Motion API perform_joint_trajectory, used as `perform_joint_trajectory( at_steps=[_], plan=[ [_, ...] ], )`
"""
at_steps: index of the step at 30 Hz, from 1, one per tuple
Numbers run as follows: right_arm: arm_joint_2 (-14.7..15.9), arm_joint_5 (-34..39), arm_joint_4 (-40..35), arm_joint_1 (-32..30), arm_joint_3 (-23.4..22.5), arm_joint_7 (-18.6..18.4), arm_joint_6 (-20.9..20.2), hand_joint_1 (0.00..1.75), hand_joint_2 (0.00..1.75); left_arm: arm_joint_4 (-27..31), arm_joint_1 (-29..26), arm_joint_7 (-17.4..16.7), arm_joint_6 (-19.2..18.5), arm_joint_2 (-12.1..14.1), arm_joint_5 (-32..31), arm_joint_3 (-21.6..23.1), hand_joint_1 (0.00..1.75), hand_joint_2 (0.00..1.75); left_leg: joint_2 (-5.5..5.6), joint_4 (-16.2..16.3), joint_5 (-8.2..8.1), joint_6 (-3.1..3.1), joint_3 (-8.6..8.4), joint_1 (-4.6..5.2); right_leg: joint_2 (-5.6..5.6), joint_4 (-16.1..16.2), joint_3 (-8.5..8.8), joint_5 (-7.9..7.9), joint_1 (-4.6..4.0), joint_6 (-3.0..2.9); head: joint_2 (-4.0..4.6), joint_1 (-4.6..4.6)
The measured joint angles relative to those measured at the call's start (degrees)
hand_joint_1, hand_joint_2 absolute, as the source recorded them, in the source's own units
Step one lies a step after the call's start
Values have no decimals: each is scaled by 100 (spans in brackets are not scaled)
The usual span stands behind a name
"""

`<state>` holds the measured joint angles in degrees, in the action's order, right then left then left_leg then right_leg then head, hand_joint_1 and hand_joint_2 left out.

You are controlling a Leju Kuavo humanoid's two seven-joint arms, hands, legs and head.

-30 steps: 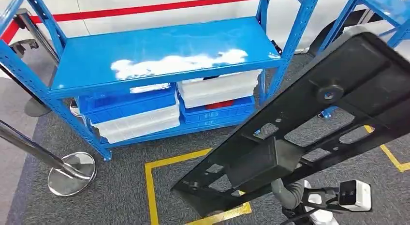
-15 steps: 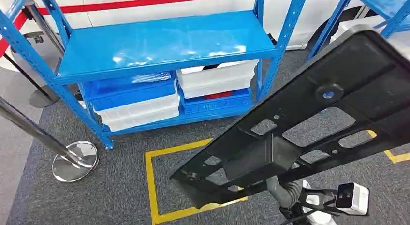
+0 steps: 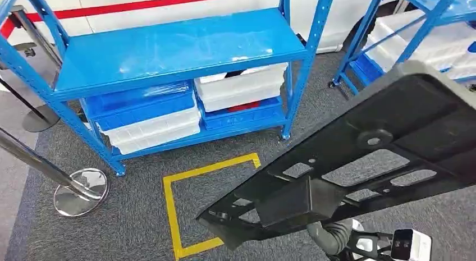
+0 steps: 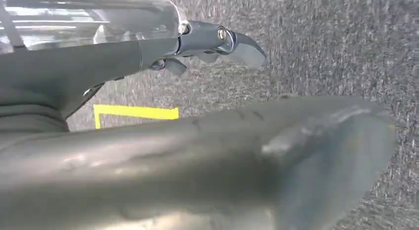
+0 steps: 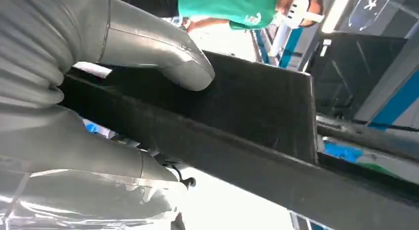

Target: Take the parts from the cabinet and place them on the table.

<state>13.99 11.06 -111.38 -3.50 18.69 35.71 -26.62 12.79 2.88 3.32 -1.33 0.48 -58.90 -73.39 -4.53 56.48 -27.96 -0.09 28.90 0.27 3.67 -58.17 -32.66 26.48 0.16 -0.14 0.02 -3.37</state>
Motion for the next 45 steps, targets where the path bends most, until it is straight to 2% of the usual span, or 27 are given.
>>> perform_joint_trajectory(
  at_steps=[2,3,5,7,9,11,12,13,17,18,19,21,23,24,25,27,28,29,32,33,35,37,39,41,43,44,45],
  plan=[
    [0,-94,-35,-1,-2,0,89,171,175,0,21,9,-4,20,0,-20,0,0,-117,5,-21,-67,-21,-4,-127,29,-19,-30,7,-80,0,0],
    [0,-129,-61,-3,0,0,127,171,175,0,34,9,-9,35,0,-33,0,0,12,83,-115,-103,5,-39,-169,53,-3,-50,32,-118,0,0],
    [-20,-186,-96,41,0,-7,201,171,175,0,32,11,-17,39,-2,-66,0,0,317,802,-556,-145,330,-63,-270,53,-30,-66,33,-174,0,0],
    [-42,-217,-114,34,9,-13,258,171,175,0,18,20,-17,48,2,-88,0,0,393,1753,-916,-166,786,-65,-402,48,-45,-71,19,-182,0,0],
    [-42,-256,-144,27,11,-22,319,171,175,0,11,86,-15,46,53,-94,0,0,397,1812,-744,-147,850,-65,-533,43,-32,-72,14,-182,0,0],
    [-42,-206,-179,27,11,-22,361,171,175,0,21,149,9,46,74,-107,0,0,448,952,-194,-106,488,-66,-661,29,-8,-66,11,-173,0,0],
    [-35,-147,-190,27,9,-15,363,171,175,0,19,177,35,46,76,-122,0,0,593,414,85,-77,260,-70,-725,19,0,-61,13,-163,0,0],
    [-28,-109,-190,28,0,-13,363,171,175,0,21,201,46,50,77,-134,0,0,843,200,53,-42,167,-74,-775,5,-24,-64,-8,-135,0,0],
    [42,-42,-230,-60,-20,-4,337,171,175,0,51,221,79,50,74,-158,0,0,689,87,59,31,154,-50,-989,29,-122,-143,37,36,0,0],
    [63,-39,-262,-74,-22,-4,337,171,175,-2,62,221,74,28,70,-162,0,0,623,3,110,92,138,-118,-942,-2,-130,-112,21,61,0,0],
    [68,-46,-299,-80,-22,-6,337,171,175,0,65,221,74,28,59,-166,0,0,564,-19,127,124,128,-109,-697,-128,-184,4,-9,72,0,2],
    [68,-70,-363,-78,-15,-30,348,171,175,0,40,208,148,31,-6,-166,0,0,436,-21,131,165,135,-91,-458,-937,-565,465,21,108,0,2],
    [68,-48,-374,-89,5,-52,359,171,175,0,8,195,238,28,-55,-166,0,0,303,-14,130,165,148,-78,-420,-1710,-934,723,49,148,0,0],
    [68,-24,-372,-89,9,-57,356,171,175,0,9,195,267,31,-59,-166,0,0,242,-11,126,161,149,-77,-408,-1755,-954,668,62,158,0,0],
    [68,7,-369,-86,15,-59,343,171,175,0,17,197,322,31,-61,-166,0,0,184,-7,118,159,147,-77,-383,-1524,-831,489,67,162,0,2],
    [68,46,-361,-78,35,-61,321,171,175,0,27,241,396,24,-68,-166,0,0,91,7,93,135,127,-76,-256,-551,-304,30,61,129,0,0],
    [68,48,-350,-68,55,-61,297,171,175,0,26,293,418,9,-44,-166,0,0,53,15,77,111,108,-63,54,-39,-15,-70,26,78,0,2],
    [68,48,-336,-48,75,-61,275,171,175,0,22,326,439,-6,-33,-171,0,0,5,43,51,70,113,-18,86,43,-2,-30,-42,37,0,2],
    [33,30,-273,-47,206,-61,192,171,175,-2,45,494,516,-42,2,-193,0,0,-150,14,49,-9,91,-26,-111,32,-58,-54,-51,-36,0,0],
    [18,28,-249,-30,277,-63,132,171,175,0,62,546,520,-52,2,-195,0,0,-181,22,25,-52,75,-5,-174,89,-38,-91,1,-89,0,0],
    [-37,24,-219,51,393,-61,77,171,175,-2,69,625,522,-81,0,-210,0,0,288,448,-295,-117,239,-72,-265,118,-39,-128,26,-162,0,0],
    [-103,24,-188,125,501,-63,9,171,175,-2,43,652,514,-90,-44,-217,0,0,398,1367,-752,-160,656,-83,-394,114,-61,-141,21,-184,0,0],
    [-151,44,-168,180,593,-72,-57,171,175,-2,27,708,511,-96,-48,-217,0,0,402,1904,-847,-187,923,-90,-538,102,-70,-147,18,-185,0,0],
    [-203,74,-168,274,669,-94,-94,171,175,0,37,756,507,-96,-44,-217,0,0,409,1354,-428,-189,683,-107,-678,78,-60,-147,23,-177,0,0],
    [-251,156,-170,372,730,-148,-115,171,175,0,41,789,441,-74,-26,-219,0,0,641,329,75,-181,209,-146,-809,36,-58,-131,29,-139,0,0],
    [-267,232,-170,427,761,-182,-155,171,175,0,48,818,387,-63,7,-223,0,0,963,127,-22,-147,126,-160,-872,1,-97,-132,5,-93,0,0],
    [-267,308,-170,481,785,-203,-183,171,175,4,45,837,389,-53,20,-230,0,0,910,109,7,-107,151,-157,-932,-23,-138,-149,13,-54,0,0]
  ],
)
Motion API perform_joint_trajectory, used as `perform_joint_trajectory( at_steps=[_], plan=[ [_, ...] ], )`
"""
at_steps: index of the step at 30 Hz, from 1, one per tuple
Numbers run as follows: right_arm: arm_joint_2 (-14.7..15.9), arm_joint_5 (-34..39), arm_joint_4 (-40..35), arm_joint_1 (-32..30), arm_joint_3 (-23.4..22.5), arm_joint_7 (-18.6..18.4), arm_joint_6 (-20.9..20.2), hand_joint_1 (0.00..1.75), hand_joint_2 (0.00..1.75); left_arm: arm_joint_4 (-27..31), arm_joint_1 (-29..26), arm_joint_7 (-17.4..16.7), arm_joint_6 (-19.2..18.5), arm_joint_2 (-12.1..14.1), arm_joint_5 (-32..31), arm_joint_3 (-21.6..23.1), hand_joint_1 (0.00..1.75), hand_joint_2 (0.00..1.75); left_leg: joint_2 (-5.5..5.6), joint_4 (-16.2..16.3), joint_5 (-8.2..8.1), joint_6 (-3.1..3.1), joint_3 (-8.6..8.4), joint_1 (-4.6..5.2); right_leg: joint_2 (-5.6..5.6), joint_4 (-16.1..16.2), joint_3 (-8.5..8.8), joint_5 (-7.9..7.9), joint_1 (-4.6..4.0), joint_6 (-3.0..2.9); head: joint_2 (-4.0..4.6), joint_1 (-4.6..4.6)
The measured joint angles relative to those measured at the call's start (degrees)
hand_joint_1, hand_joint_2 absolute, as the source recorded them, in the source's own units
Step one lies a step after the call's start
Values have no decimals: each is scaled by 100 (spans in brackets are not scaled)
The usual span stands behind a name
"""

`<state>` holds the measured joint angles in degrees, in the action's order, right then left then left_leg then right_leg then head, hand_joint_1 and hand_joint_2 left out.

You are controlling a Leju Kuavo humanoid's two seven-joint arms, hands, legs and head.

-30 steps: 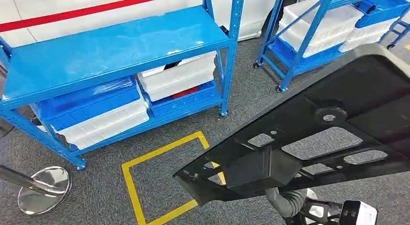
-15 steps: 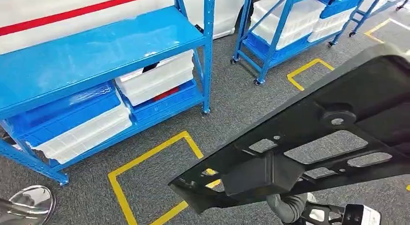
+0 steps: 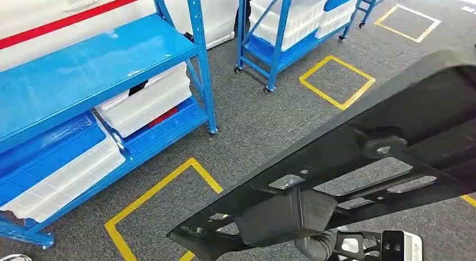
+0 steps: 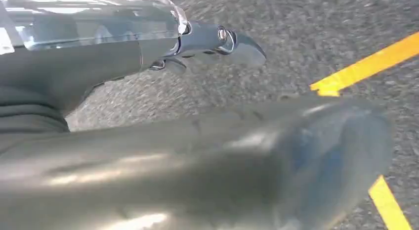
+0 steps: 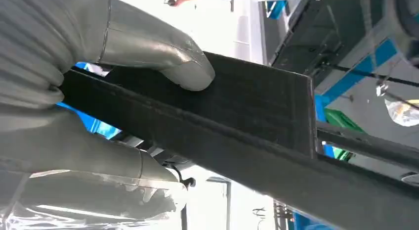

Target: Take the parts from the cabinet and place them on the table.

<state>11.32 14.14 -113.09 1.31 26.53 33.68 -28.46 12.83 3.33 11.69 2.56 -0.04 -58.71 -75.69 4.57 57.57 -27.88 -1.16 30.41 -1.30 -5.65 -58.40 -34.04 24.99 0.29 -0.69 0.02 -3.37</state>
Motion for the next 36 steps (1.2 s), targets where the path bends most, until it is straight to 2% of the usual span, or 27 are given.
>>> perform_joint_trajectory(
  at_steps=[3,4,5,6,8,9,10,11,13,14,15,16,18,19,20,21,22,24,25,26,28,29,30,33,34,35,36],
  plan=[
    [0,204,4,109,35,2,-90,171,175,17,21,35,0,50,90,-9,0,0,-166,-19,49,108,0,21,-166,46,-55,-72,20,134,0,0],
    [0,256,15,158,35,11,-120,171,175,22,40,55,9,59,92,-11,0,0,-251,-57,90,164,-3,-13,-25,-13,-75,-31,36,137,0,0],
    [-2,302,68,261,35,48,-162,171,175,46,42,85,17,101,81,-13,0,0,-309,-66,99,209,3,-2,275,-198,-168,123,1,159,0,2],
    [-24,306,174,366,37,96,-223,171,175,55,34,94,28,120,79,-13,0,0,-389,-66,100,222,14,13,423,-561,-342,350,9,182,0,2],
    [-85,321,390,412,37,151,-339,171,175,63,20,127,77,149,114,-33,0,0,-545,-62,98,229,33,35,526,-1525,-785,774,38,221,0,2],
    [-133,326,504,415,37,160,-402,171,175,72,22,155,94,162,118,-48,0,0,-611,-58,98,229,41,38,535,-1778,-898,823,50,229,0,2],
    [-166,326,592,423,35,164,-433,171,175,81,25,179,101,177,136,-55,0,0,-678,-57,97,228,41,42,543,-1752,-871,744,57,230,0,0],
    [-190,330,651,438,35,166,-455,171,175,87,31,192,101,181,136,-59,0,0,-741,-57,92,222,37,46,562,-1447,-702,554,57,221,0,2],
    [-247,324,723,480,29,175,-498,171,175,94,42,234,96,182,131,-74,0,0,-840,-57,76,198,10,55,700,-447,-148,115,41,168,0,0],
    [-286,302,754,509,22,184,-505,171,175,94,43,264,92,182,129,-81,0,0,-894,-57,60,174,-8,69,1015,10,84,121,-12,105,0,2],
    [-319,263,774,517,18,190,-516,171,175,96,38,293,90,182,123,-87,0,0,-930,-36,41,137,-2,114,1023,44,90,113,-59,56,0,0],
    [-363,197,787,496,-9,192,-553,171,175,105,47,315,83,197,105,-94,0,0,-969,-48,41,102,-13,106,912,34,67,110,-65,31,0,0],
    [-437,47,793,394,-107,199,-614,171,175,109,63,328,85,203,85,-94,0,0,-1072,-80,36,50,-51,110,816,36,46,111,-82,-16,0,0],
    [-489,-26,789,355,-142,203,-634,171,175,118,76,328,103,212,75,-94,0,0,-1122,-79,5,-1,-73,112,740,102,91,74,-30,-72,0,0],
    [-546,-94,776,320,-164,203,-645,171,175,125,90,324,114,225,59,-96,0,0,-904,45,-109,-31,-37,73,696,128,104,56,-10,-103,0,0],
    [-606,-153,763,311,-181,203,-654,171,175,125,85,324,120,225,59,-96,0,0,-695,378,-333,-42,101,64,644,127,98,46,1,-144,0,-2],
    [-662,-229,761,290,-192,203,-654,171,175,127,78,291,137,243,64,-103,0,0,-582,828,-563,-57,304,59,580,127,94,45,1,-159,0,0],
    [-717,-326,761,233,-216,201,-630,171,175,127,69,179,164,258,46,-109,0,0,-508,1697,-873,-76,729,59,430,120,88,45,-8,-162,0,0],
    [-723,-341,761,235,-230,201,-584,171,175,127,69,120,166,271,37,-112,0,0,-507,1810,-820,-76,809,59,352,115,92,45,-9,-161,0,0],
    [-726,-343,761,251,-251,199,-571,171,175,127,73,83,166,273,28,-109,0,0,-507,1638,-638,-72,749,59,280,108,101,46,-9,-160,0,0],
    [-728,-323,758,292,-295,188,-520,171,175,127,103,52,153,308,-13,-109,0,0,-420,663,-44,-61,337,40,128,80,123,61,-5,-137,0,0],
    [-728,-315,748,301,-328,179,-468,171,175,127,107,33,138,328,-30,-109,0,0,-207,174,157,-51,142,11,67,54,113,78,-4,-110,0,0],
    [-728,-308,745,306,-356,175,-439,171,175,125,118,24,124,337,-46,-109,0,0,66,56,67,-36,102,1,10,7,69,83,-37,-72,0,0],
    [-728,-312,658,270,-461,162,-361,171,175,125,139,-9,85,352,-74,-107,0,0,-90,60,75,57,117,38,-178,17,-33,19,13,50,0,0],
    [-728,-310,623,267,-492,157,-361,171,175,125,163,-6,48,350,-90,-101,0,0,-153,11,108,109,106,-12,-218,10,-50,21,-8,95,0,0],
    [-728,-299,581,259,-529,155,-361,171,175,122,199,2,20,348,-98,-92,0,0,-228,-15,132,151,94,-10,64,-70,-55,79,-8,106,0,0],
    [-726,-288,540,289,-562,151,-365,171,175,122,209,20,7,345,-114,-90,0,0,-290,-21,129,196,93,1,348,-304,-180,247,-25,130,0,0]
  ],
)
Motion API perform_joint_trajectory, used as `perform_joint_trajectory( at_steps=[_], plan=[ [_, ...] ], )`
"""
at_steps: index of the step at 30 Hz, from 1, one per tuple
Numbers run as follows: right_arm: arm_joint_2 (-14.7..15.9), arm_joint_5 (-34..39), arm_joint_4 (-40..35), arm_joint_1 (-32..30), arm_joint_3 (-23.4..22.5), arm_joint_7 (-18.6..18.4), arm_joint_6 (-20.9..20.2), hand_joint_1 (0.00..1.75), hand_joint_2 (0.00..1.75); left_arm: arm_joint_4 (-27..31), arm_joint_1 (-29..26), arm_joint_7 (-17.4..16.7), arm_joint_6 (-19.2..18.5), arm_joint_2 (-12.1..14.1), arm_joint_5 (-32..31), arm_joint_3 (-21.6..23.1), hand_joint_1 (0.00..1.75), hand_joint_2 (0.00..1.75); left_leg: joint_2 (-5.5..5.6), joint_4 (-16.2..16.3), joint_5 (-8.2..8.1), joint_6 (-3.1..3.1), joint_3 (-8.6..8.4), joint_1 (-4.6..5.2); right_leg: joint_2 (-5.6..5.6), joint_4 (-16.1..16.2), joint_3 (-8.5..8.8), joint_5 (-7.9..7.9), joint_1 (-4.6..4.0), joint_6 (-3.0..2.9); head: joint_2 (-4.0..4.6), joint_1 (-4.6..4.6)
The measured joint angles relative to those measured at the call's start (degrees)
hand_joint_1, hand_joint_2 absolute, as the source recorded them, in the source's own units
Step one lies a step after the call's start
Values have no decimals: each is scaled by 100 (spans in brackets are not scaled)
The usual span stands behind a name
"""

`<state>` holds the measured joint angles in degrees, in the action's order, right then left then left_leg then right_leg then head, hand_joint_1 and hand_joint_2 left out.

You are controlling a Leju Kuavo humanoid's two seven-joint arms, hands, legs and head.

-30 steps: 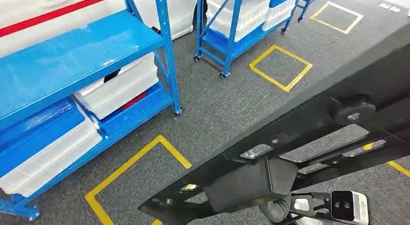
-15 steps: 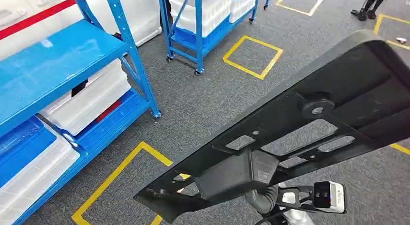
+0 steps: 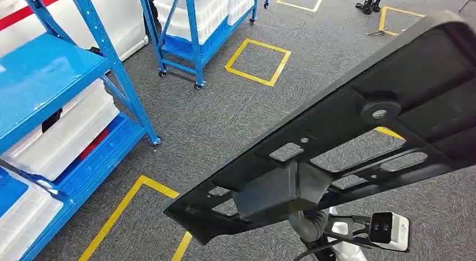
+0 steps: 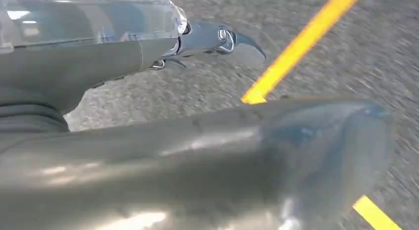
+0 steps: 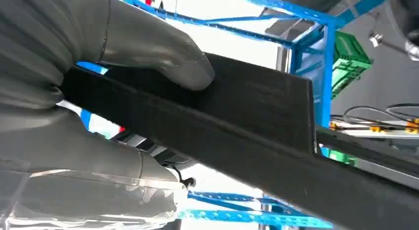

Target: Take the parts from the cabinet and place them on the table.

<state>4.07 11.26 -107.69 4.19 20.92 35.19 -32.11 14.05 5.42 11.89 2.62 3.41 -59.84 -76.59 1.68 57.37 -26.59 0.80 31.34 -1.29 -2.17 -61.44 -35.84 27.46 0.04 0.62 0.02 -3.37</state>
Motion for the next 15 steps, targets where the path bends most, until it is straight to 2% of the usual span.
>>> perform_joint_trajectory(
  at_steps=[1,2,3,4,5,6,7,8,9,10,12,13,14,15],
  plan=[
    [0,13,-24,19,-15,-2,-2,171,175,0,-7,0,-4,0,-8,0,0,0,-88,1,-9,20,2,17,117,-458,-223,252,16,22,0,0],
    [0,13,-30,10,-28,-2,-2,171,175,0,-18,-2,-7,0,-9,0,0,0,-168,3,-14,27,3,28,159,-930,-455,459,31,37,0,0],
    [0,13,-30,-8,-48,-2,-4,171,175,0,-21,-2,-6,0,-9,0,0,0,-253,6,-19,34,9,36,173,-1352,-671,598,39,51,0,0],
    [4,13,-30,-22,-65,-2,-4,171,175,0,-16,-2,-7,0,-9,0,0,0,-330,7,-22,34,9,38,185,-1519,-760,583,44,53,0,0],
    [4,15,-30,-26,-81,-2,-4,171,175,0,-7,-2,-7,0,-9,0,0,0,-401,7,-29,29,1,43,192,-1371,-685,439,46,51,0,0],
    [4,15,-33,-25,-89,-2,-4,171,175,0,0,0,-7,0,-9,0,0,0,-456,7,-37,26,-8,47,209,-1053,-515,252,45,39,0,0],
    [4,17,-41,-25,-98,-2,-4,171,175,0,10,-2,-6,-2,-9,2,0,0,-523,7,-46,15,-26,54,270,-461,-196,-16,36,5,0,0],
    [4,17,-61,-22,-103,-2,-4,171,175,0,15,0,-9,-2,-9,4,0,0,-568,7,-58,-1,-45,61,444,101,123,-209,7,-52,0,0],
    [4,17,-81,-10,-107,-2,-4,171,175,0,15,0,-9,-2,-9,4,0,0,-621,9,-74,-28,-51,87,655,315,215,-113,-68,-103,0,0],
    [4,22,-94,-9,-107,-2,-4,171,175,0,13,0,-9,-2,-9,4,0,0,-651,11,-82,-61,-48,96,573,336,202,-160,-73,-127,0,0],
    [7,22,-100,-25,-122,-2,-4,171,175,0,24,2,-9,-4,-9,4,0,0,-759,-8,-85,-116,-69,89,461,321,172,-156,-89,-154,0,0],
    [7,22,-114,-26,-124,-2,-4,171,175,0,39,2,-9,-7,-9,7,0,0,-815,-26,-88,-155,-98,111,392,368,173,-182,-84,-193,0,0],
    [7,24,-133,-31,-127,-2,-4,171,175,0,53,2,-9,-4,-9,11,0,0,-694,23,-150,-184,-86,69,345,434,229,-231,-2,-227,0,0],
    [7,28,-142,-5,-129,-2,-7,171,175,0,52,9,-11,-4,-9,11,0,0,-444,199,-280,-208,-22,66,293,461,240,-242,2,-260,0,0]
  ],
)
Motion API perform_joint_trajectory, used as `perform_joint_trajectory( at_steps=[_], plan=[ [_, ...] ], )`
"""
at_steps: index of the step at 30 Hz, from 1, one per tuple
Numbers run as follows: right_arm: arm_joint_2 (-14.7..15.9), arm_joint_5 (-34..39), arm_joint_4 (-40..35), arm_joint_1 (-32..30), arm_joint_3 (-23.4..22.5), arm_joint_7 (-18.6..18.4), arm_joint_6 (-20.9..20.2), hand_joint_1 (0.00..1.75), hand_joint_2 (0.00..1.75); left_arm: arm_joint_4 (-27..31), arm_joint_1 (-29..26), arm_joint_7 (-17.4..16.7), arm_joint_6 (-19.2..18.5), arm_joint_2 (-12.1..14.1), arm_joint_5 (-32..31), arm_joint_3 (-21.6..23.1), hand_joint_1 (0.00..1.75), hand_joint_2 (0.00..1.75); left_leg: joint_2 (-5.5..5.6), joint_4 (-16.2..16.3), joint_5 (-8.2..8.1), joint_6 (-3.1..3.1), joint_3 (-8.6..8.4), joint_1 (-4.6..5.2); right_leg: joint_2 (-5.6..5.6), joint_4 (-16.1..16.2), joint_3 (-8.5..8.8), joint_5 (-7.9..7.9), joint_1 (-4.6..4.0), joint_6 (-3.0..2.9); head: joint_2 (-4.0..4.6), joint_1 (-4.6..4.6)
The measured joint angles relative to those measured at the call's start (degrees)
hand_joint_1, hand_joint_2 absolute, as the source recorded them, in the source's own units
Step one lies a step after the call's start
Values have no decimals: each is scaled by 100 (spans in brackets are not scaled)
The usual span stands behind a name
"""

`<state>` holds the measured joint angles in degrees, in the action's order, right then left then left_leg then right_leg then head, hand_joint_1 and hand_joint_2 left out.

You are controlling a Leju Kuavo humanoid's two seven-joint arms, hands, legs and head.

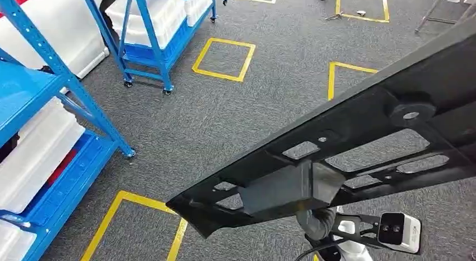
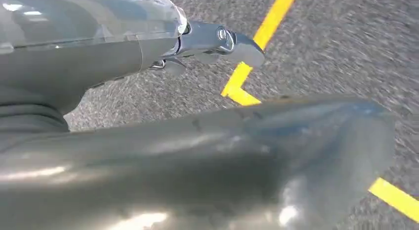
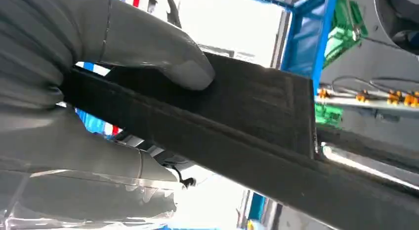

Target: Take the parts from the cabinet and place them on the table.

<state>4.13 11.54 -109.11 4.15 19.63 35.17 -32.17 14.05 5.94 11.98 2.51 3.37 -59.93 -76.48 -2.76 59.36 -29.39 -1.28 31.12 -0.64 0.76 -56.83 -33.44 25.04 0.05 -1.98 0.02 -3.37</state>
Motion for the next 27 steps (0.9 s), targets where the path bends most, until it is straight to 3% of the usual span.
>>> perform_joint_trajectory(
  at_steps=[1,2,3,4,5,6,7,8,9,10,13,14,15,16,17,18,19,20,21,23,24,25,27],
  plan=[
    [-2,2,0,17,0,0,0,171,175,0,-10,2,-4,0,0,2,0,0,137,373,-221,-10,166,-8,-35,0,-5,-2,-5,-28,0,0],
    [-2,17,0,2,0,2,-19,171,175,0,-21,9,-24,0,0,0,0,0,204,868,-469,-35,400,-8,-105,0,-7,2,-6,-39,0,-2],
    [2,39,2,-19,-2,7,-35,171,175,0,-46,44,-61,0,9,0,0,0,226,1337,-653,-55,622,-8,-171,-5,-9,5,-10,-43,0,0],
    [4,55,7,-40,-2,11,-55,171,175,-4,-61,66,-94,-9,17,0,0,0,226,1604,-693,-71,758,-11,-249,-13,-11,5,-10,-43,0,0],
    [11,59,9,-60,-4,13,-83,171,175,-9,-66,63,-101,-26,15,0,0,0,226,1558,-577,-79,748,-19,-323,-21,-3,5,-7,-41,0,0],
    [22,61,9,-74,-7,15,-125,171,175,-13,-65,46,-92,-39,11,2,0,0,232,1264,-359,-83,621,-32,-398,-31,3,9,-2,-33,0,0],
    [26,61,9,-87,-7,15,-158,171,175,-13,-64,17,-59,-55,-2,2,0,0,254,795,-86,-87,407,-50,-475,-51,12,19,4,-17,0,0],
    [28,59,4,-113,-13,15,-192,171,175,-13,-65,-24,-20,-76,-2,2,0,0,384,250,191,-89,151,-78,-549,-81,20,37,12,10,0,0],
    [31,53,0,-142,-24,15,-223,171,175,-20,-70,-83,19,-98,-7,2,0,0,659,-57,202,-66,6,-108,-607,-110,2,58,12,45,0,0],
    [33,35,0,-152,-46,13,-240,171,175,-22,-77,-133,46,-120,-24,6,0,0,707,-184,160,-38,-25,-97,-678,-174,-47,64,-4,79,0,0],
    [92,123,-2,-215,-120,4,-251,171,175,-28,-61,-256,70,-164,-70,50,0,0,561,-130,177,70,-5,-46,-829,-130,-110,4,36,205,0,0],
    [163,207,-2,-213,-151,4,-284,171,175,-31,-46,-262,66,-195,-68,74,0,0,486,-195,218,136,-25,-111,-805,-162,-122,33,27,235,0,0],
    [220,299,0,-196,-183,4,-315,171,175,-31,-32,-267,66,-197,-50,81,0,0,421,-208,225,178,-35,-93,-475,-315,-191,135,7,251,0,2],
    [265,362,4,-160,-206,4,-348,171,175,-31,-40,-271,74,-197,-15,81,0,0,359,-208,219,226,-35,-79,-288,-642,-363,329,12,268,0,0],
    [295,437,15,-135,-219,0,-376,171,175,-31,-62,-293,85,-206,26,79,0,0,279,-207,213,233,-36,-59,-184,-1113,-603,548,28,287,0,0],
    [312,496,37,-130,-234,-2,-406,171,175,-31,-78,-315,107,-223,72,76,0,0,202,-206,204,241,-35,-45,-139,-1552,-834,716,39,302,0,0],
    [317,525,59,-131,-243,-4,-433,171,175,-31,-81,-328,122,-236,112,74,0,0,124,-203,196,247,-33,-39,-122,-1873,-1007,787,52,317,0,0],
    [319,540,85,-133,-245,-4,-435,171,175,-31,-77,-334,129,-254,120,72,0,0,58,-203,186,241,-40,-36,-111,-1906,-1033,714,67,325,0,0],
    [319,540,103,-134,-245,-4,-435,171,175,-31,-69,-332,138,-265,125,72,0,0,-6,-202,174,229,-52,-36,-96,-1682,-926,540,75,327,0,0],
    [317,496,114,-135,-245,-2,-426,171,175,-31,-62,-287,144,-286,173,72,0,0,-113,-202,132,199,-111,-36,33,-684,-381,58,74,300,0,0],
    [317,476,111,-133,-245,-2,-422,171,175,-31,-60,-258,144,-295,183,72,0,0,-161,-202,108,165,-150,-32,278,-217,-139,7,51,271,0,0],
    [308,455,111,-132,-245,-2,-415,171,175,-31,-54,-240,144,-295,206,70,0,0,-196,-189,81,124,-151,16,369,-174,-109,54,-22,226,0,0],
    [293,441,109,-138,-245,-2,-411,171,175,-31,-41,-234,138,-299,212,70,0,0,-286,-204,63,72,-178,9,208,-188,-140,59,-42,174,0,0]
  ],
)
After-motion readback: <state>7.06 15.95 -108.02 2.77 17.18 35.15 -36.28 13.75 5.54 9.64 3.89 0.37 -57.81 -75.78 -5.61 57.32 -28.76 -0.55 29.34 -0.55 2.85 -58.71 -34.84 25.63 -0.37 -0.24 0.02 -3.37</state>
